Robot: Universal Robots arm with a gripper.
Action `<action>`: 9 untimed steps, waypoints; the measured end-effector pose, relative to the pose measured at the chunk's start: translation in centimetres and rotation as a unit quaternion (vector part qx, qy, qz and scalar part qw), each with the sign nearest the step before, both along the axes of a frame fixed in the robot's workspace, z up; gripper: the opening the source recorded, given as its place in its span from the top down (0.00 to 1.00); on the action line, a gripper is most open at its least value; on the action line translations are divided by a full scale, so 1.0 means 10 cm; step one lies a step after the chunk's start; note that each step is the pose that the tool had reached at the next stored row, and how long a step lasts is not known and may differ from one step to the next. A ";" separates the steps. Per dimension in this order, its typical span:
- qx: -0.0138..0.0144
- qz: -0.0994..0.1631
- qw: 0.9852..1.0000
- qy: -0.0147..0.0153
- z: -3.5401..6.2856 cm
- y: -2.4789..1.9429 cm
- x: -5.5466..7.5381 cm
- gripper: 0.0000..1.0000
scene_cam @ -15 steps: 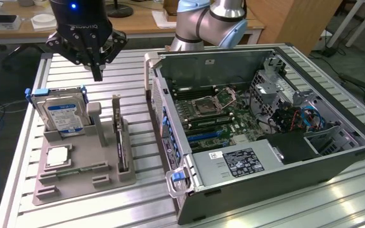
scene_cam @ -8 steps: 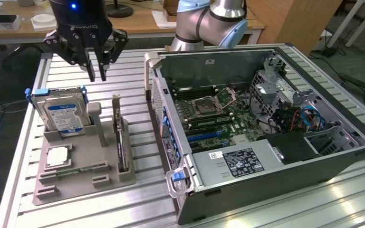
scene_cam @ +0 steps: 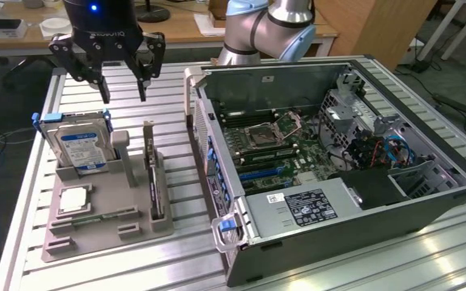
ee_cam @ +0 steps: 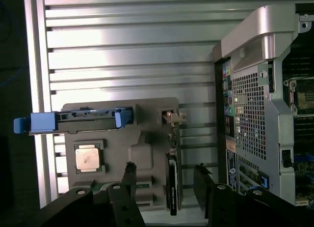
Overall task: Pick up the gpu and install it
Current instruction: 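Pick up the gpu and move the gpu toward the slot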
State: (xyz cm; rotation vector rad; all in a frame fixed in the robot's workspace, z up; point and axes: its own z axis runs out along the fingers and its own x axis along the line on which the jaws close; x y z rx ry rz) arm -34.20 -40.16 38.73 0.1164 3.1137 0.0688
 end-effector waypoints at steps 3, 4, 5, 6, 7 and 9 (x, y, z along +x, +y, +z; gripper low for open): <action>0.000 0.013 1.000 0.000 -0.004 -0.002 0.00 0.41; 0.000 0.022 1.000 0.000 -0.008 -0.002 0.00 0.41; 0.000 0.031 1.000 0.000 -0.012 -0.002 0.00 0.41; 0.000 0.040 0.999 0.000 -0.016 -0.002 0.00 0.41; 0.000 0.045 0.999 0.000 -0.016 -0.003 0.00 0.41; 0.000 0.050 0.999 0.000 -0.019 -0.007 0.00 0.41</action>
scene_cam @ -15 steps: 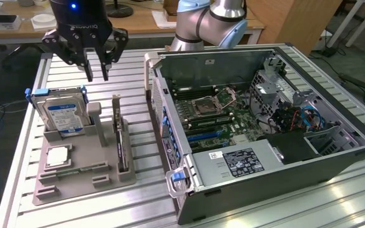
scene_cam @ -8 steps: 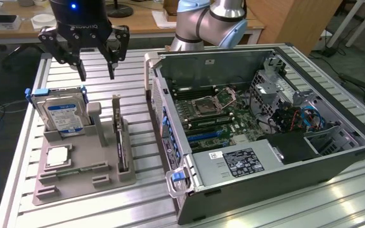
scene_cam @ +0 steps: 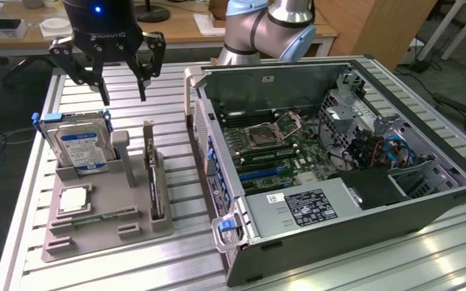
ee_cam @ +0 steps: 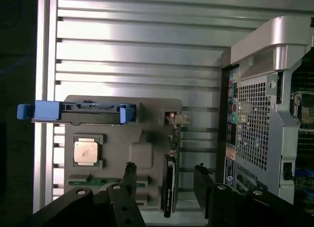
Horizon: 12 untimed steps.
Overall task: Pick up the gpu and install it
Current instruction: 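Pick up the gpu and move the gpu toward the slot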
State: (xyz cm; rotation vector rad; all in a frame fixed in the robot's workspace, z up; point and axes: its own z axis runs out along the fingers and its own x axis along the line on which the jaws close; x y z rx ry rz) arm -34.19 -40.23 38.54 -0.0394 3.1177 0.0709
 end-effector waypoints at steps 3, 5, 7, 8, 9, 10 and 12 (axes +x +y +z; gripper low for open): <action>0.000 0.001 1.000 0.000 -0.003 -0.050 0.00 0.41; 0.000 0.001 1.000 0.000 -0.007 -0.103 0.00 0.41; 0.000 0.001 1.000 0.000 -0.011 -0.169 0.00 0.41; 0.000 0.001 1.000 0.000 -0.012 -0.198 0.00 0.41; 0.000 0.001 1.000 0.000 -0.013 -0.224 0.00 0.41; 0.000 0.001 1.000 0.000 -0.014 -0.248 0.00 0.41; 0.000 0.001 1.000 0.000 -0.021 -0.297 0.00 0.41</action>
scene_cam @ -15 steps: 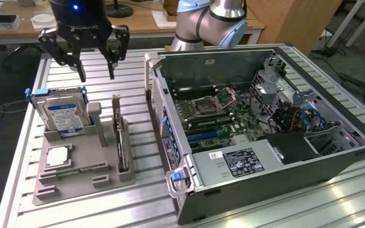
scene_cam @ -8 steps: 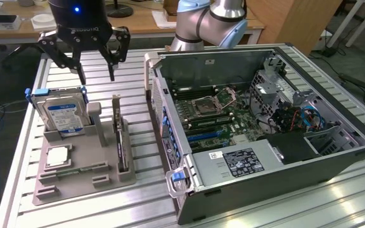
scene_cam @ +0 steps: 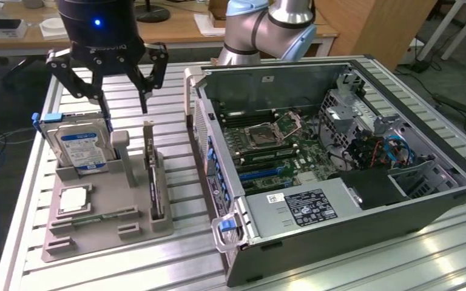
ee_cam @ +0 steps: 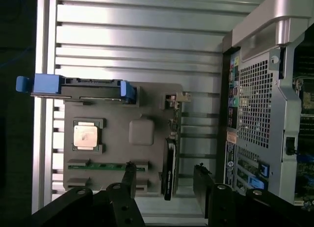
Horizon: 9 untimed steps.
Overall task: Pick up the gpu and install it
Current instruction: 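Pick up the gpu and move the gpu toward the slot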
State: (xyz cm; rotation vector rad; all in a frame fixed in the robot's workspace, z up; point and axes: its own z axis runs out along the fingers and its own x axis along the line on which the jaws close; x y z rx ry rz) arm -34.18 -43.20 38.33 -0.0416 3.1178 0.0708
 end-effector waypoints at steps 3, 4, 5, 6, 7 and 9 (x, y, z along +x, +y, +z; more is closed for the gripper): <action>0.000 0.000 1.000 0.000 -0.046 -0.022 0.01 0.41; 0.000 0.000 1.000 0.000 -0.065 -0.024 0.01 0.41; 0.000 0.000 1.000 0.000 -0.083 -0.026 0.02 0.41; 0.000 0.000 1.000 0.000 -0.098 -0.030 0.02 0.41; 0.000 0.000 1.000 0.000 -0.114 -0.034 0.02 0.41; 0.000 0.000 1.000 0.000 -0.137 -0.041 0.03 0.41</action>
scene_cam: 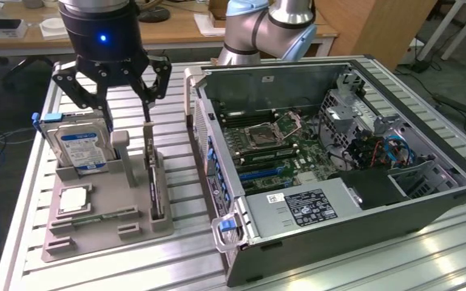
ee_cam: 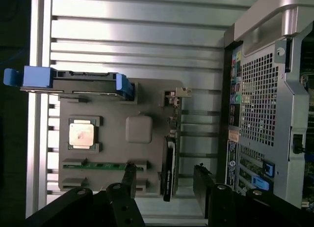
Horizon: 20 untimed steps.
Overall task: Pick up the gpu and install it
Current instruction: 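Pick up the gpu and move the gpu toward the slot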
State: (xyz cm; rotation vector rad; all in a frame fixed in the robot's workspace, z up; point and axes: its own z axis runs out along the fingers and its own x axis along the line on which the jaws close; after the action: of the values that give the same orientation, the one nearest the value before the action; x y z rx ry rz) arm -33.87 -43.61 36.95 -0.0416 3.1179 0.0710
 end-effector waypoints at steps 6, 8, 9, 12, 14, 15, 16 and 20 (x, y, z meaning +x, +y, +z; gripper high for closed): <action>0.000 0.000 1.000 0.000 -0.039 -0.007 0.08 0.41; -0.001 0.000 1.000 0.000 -0.058 -0.009 0.10 0.41; -0.002 0.000 1.000 0.000 -0.068 -0.009 0.10 0.41; -0.007 0.000 1.000 0.000 -0.094 -0.010 0.11 0.41; -0.008 0.000 1.000 0.000 -0.124 -0.011 0.11 0.41; -0.008 0.000 1.000 0.000 -0.142 -0.011 0.11 0.41; -0.008 0.000 1.000 0.000 -0.160 -0.012 0.12 0.41; -0.008 -0.007 1.000 0.000 -0.222 -0.017 0.12 0.41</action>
State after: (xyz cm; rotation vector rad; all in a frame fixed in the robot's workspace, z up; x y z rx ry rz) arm -32.64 -43.78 34.73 -0.0190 3.1184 0.0462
